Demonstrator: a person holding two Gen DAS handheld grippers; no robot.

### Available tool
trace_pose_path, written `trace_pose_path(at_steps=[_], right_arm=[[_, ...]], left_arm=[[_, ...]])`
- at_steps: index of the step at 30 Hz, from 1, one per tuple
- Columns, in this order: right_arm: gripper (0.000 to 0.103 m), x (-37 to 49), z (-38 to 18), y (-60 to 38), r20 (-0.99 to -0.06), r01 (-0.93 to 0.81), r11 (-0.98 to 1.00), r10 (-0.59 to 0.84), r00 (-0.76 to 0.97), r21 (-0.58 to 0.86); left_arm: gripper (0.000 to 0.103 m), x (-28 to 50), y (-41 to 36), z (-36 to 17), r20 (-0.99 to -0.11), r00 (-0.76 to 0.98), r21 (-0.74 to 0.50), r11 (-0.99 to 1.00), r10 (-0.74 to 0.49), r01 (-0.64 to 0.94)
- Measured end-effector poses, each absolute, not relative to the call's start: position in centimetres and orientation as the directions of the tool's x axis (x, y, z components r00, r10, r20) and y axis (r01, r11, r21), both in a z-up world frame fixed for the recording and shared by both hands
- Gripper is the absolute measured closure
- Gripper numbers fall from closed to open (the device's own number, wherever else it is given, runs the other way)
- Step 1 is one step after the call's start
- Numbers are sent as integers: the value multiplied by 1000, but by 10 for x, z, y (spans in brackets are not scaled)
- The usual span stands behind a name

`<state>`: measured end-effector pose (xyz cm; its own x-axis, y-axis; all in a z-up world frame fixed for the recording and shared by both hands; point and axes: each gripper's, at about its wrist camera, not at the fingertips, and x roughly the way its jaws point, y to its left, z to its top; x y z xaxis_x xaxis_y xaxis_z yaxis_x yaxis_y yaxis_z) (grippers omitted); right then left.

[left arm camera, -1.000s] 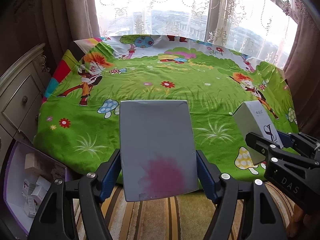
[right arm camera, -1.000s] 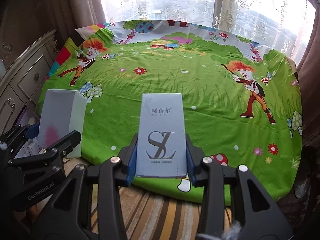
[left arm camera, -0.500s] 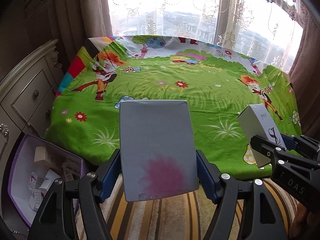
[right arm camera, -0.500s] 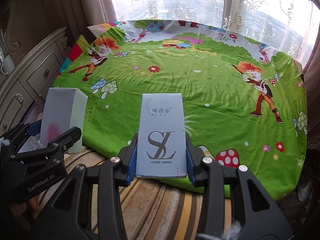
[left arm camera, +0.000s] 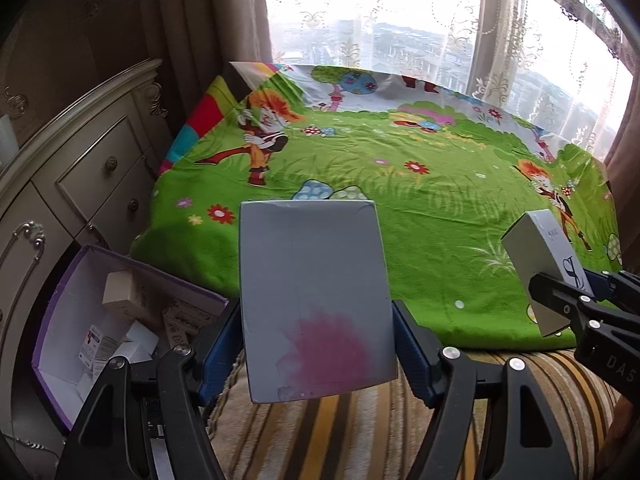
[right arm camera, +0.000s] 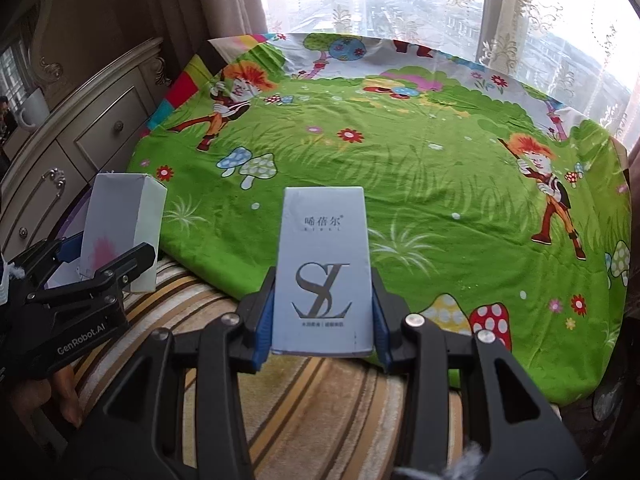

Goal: Organize rigid objects
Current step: 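Carry the pink-printed box and SL box over the purple box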

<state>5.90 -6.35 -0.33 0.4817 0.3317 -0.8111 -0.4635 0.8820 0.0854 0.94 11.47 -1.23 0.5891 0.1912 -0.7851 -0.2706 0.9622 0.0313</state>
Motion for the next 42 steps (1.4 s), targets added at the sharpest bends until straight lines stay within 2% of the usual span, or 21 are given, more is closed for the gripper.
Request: trace_pose_path(at_steps=[11, 23, 42], right_arm=[[58, 49, -4, -17, -826, -557, 823, 389, 408, 112], [58, 38, -3, 55, -836, -674, 729, 441, 326, 121], [58, 3, -13, 154, -858, -794, 598, 459, 230, 106]], left_arm=[[31, -1, 149, -12, -783, 574, 41, 942, 238, -334], [31, -26, 206, -14, -776, 522, 96, 884, 354, -457], [31, -68, 281, -30, -793, 421, 124, 793, 441, -597]])
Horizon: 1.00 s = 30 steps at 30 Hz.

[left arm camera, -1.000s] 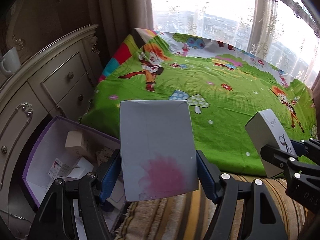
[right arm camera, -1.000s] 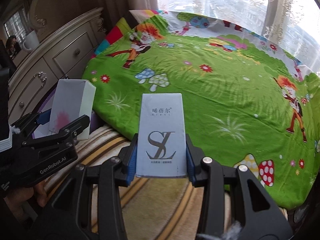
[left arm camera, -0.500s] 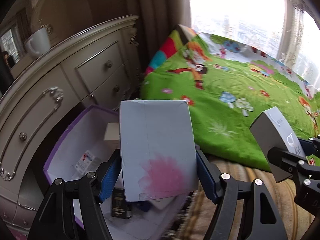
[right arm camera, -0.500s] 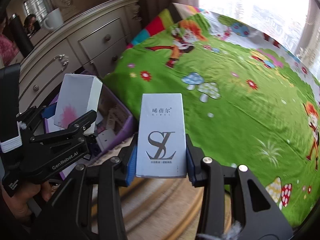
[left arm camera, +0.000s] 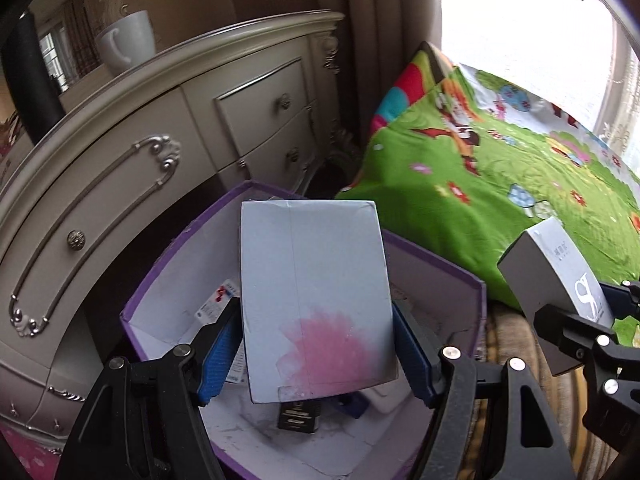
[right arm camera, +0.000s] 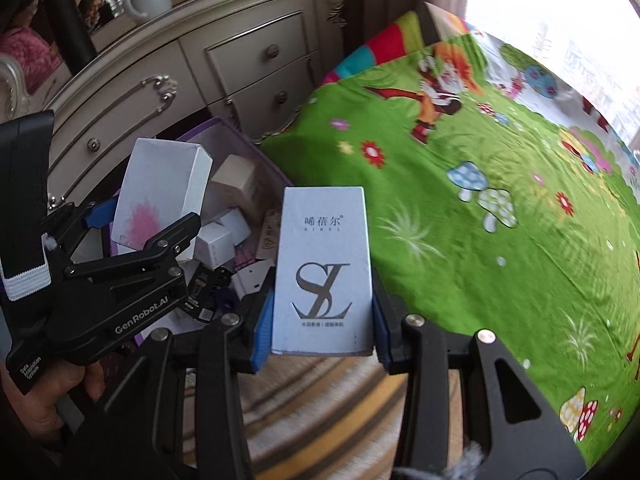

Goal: Organize rigid objects
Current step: 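Open both tools to drop the two boxes into the purple box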

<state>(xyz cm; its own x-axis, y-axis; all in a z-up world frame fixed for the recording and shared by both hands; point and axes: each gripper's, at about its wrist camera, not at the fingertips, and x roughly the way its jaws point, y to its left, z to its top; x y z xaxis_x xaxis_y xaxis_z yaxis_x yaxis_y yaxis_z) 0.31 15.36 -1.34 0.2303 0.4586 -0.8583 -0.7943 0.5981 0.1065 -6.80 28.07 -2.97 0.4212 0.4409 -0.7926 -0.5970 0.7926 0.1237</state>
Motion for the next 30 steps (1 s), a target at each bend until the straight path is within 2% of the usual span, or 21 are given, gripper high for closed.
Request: trace_pose_path(at_steps=[30], right_arm=[[58, -16, -34, 212, -863, -854, 507, 476, 170, 112]], left_arm=[[29, -101, 328, -35, -807, 316, 157, 697, 499, -700]])
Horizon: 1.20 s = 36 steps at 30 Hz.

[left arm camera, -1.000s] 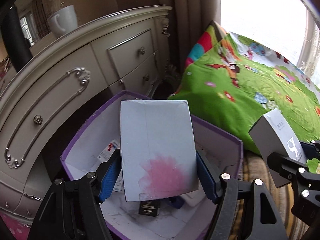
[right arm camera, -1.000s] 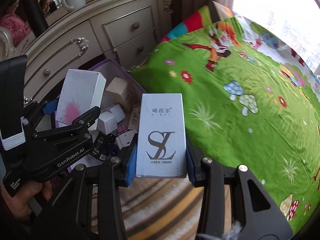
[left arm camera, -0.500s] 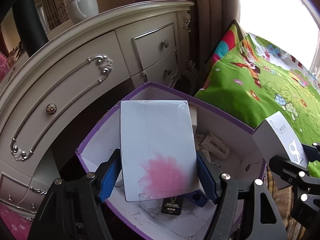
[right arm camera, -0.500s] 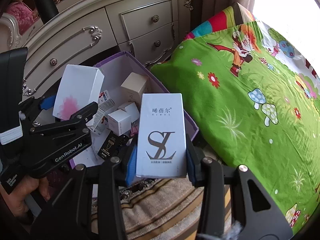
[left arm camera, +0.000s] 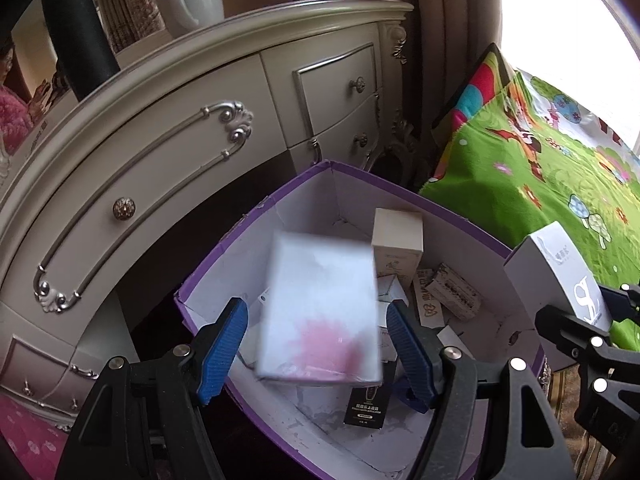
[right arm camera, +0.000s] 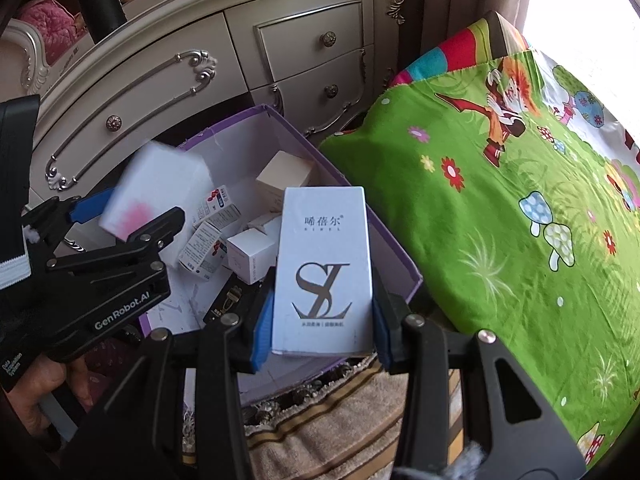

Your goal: Organize rigid objects

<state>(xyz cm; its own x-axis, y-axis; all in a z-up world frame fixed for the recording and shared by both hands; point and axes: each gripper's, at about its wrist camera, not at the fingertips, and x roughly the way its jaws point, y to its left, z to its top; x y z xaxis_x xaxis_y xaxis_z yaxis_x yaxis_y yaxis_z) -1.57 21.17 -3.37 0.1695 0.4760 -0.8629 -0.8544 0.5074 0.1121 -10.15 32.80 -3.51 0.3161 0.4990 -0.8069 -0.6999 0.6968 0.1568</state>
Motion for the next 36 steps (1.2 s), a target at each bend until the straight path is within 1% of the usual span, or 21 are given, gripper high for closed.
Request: trace_pose_path(at_steps=[1, 3, 5, 6, 8, 11, 14, 17, 20, 23, 32, 36], right_arm=[[57, -15, -34, 212, -864, -854, 508, 476, 166, 116], [51, -14, -35, 211, -866, -850, 511, 475, 158, 125], [41, -12, -33, 209, -861, -844, 519, 483, 161, 133], [40, -12, -33, 207, -858, -842, 522, 487, 164, 135], [34, -11, -29, 201, -851, -838, 529, 496, 175, 137], [29, -9, -24, 190, -846, -830, 539, 503, 177, 147], [25, -8, -20, 176, -843, -819, 551, 508, 179, 158], [24, -11, -17, 159, -843, -813, 563, 503, 191, 151], [21, -18, -14, 139, -841, -798, 585, 498, 212, 145], [20, -24, -12, 123, -834, -786, 598, 506, 218, 157], [18, -44, -11, 112, -809, -813, 570, 529, 258, 114], [18, -40, -14, 110, -810, -805, 577, 534, 243, 139]], left_arm=[[28, -102, 329, -35, -811, 316, 149, 697, 492, -702], [25, -101, 328, -35, -818, 314, 145, 701, 483, -699], [24, -101, 327, -35, -823, 312, 139, 701, 474, -699], [24, -101, 327, -34, -825, 310, 136, 699, 472, -702], [23, -102, 323, -32, -823, 300, 151, 694, 482, -704], [18, -103, 315, -29, -822, 302, 153, 697, 484, -700], [17, -104, 305, -27, -823, 307, 144, 699, 478, -701], [17, -105, 290, -25, -834, 295, 147, 702, 467, -697], [17, -111, 264, -17, -814, 270, 208, 692, 514, -691], [13, -119, 242, -10, -817, 287, 198, 711, 500, -674], [11, -140, 228, -1, -812, 282, 189, 687, 511, -702], [10, -145, 228, 2, -805, 282, 189, 676, 522, -712]])
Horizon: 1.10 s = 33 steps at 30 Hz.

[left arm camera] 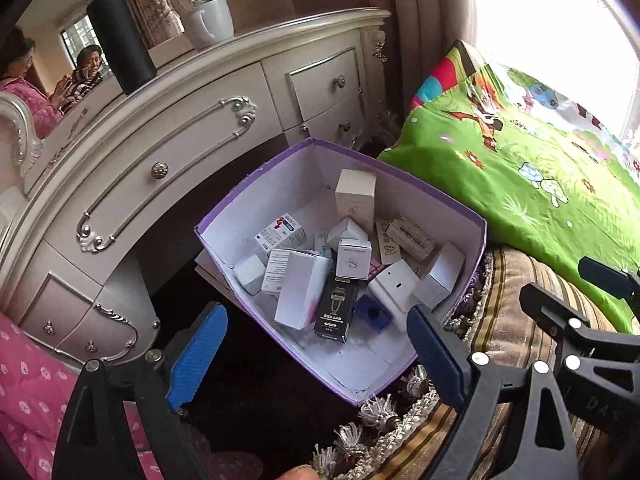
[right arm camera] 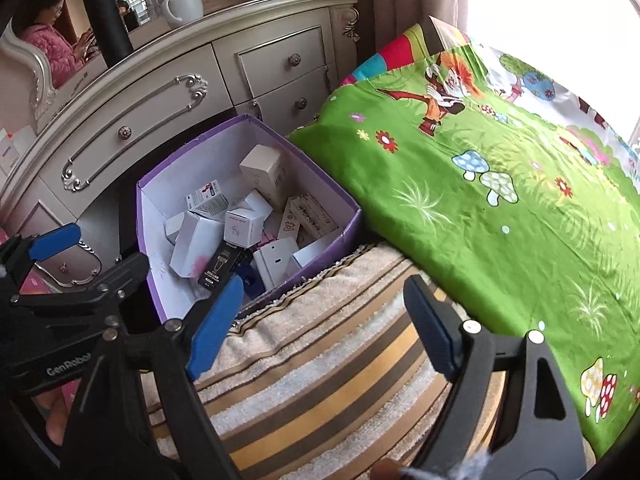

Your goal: Organize rigid objects

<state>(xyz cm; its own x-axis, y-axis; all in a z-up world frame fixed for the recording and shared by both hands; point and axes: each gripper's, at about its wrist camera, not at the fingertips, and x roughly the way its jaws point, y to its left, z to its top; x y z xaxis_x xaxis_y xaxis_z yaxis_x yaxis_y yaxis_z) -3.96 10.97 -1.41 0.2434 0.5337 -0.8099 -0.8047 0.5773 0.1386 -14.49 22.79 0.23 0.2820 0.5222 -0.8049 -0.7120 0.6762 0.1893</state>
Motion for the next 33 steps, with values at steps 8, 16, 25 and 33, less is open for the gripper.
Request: trace_pose_path(at_steps=[8, 16, 25, 33], right_arm=[[18, -40, -17, 112, -816, -806, 575, 529, 235, 140], [18, -43, -18, 117, -818, -818, 558, 531, 223, 138], [18, -44, -16, 132, -801, -831, 533, 562, 205, 161], [18, -46, -16, 138, -813, -836, 527, 547, 198, 151]], left_arm=[[10, -145, 230, 1, -807, 267, 199, 668, 527, -717], [10, -148, 232, 1, -805, 262, 200, 660, 532, -725], [10, -155, 241, 11, -794, 268, 190, 642, 545, -743], [10, -160, 244, 11, -795, 264, 186, 635, 546, -750]])
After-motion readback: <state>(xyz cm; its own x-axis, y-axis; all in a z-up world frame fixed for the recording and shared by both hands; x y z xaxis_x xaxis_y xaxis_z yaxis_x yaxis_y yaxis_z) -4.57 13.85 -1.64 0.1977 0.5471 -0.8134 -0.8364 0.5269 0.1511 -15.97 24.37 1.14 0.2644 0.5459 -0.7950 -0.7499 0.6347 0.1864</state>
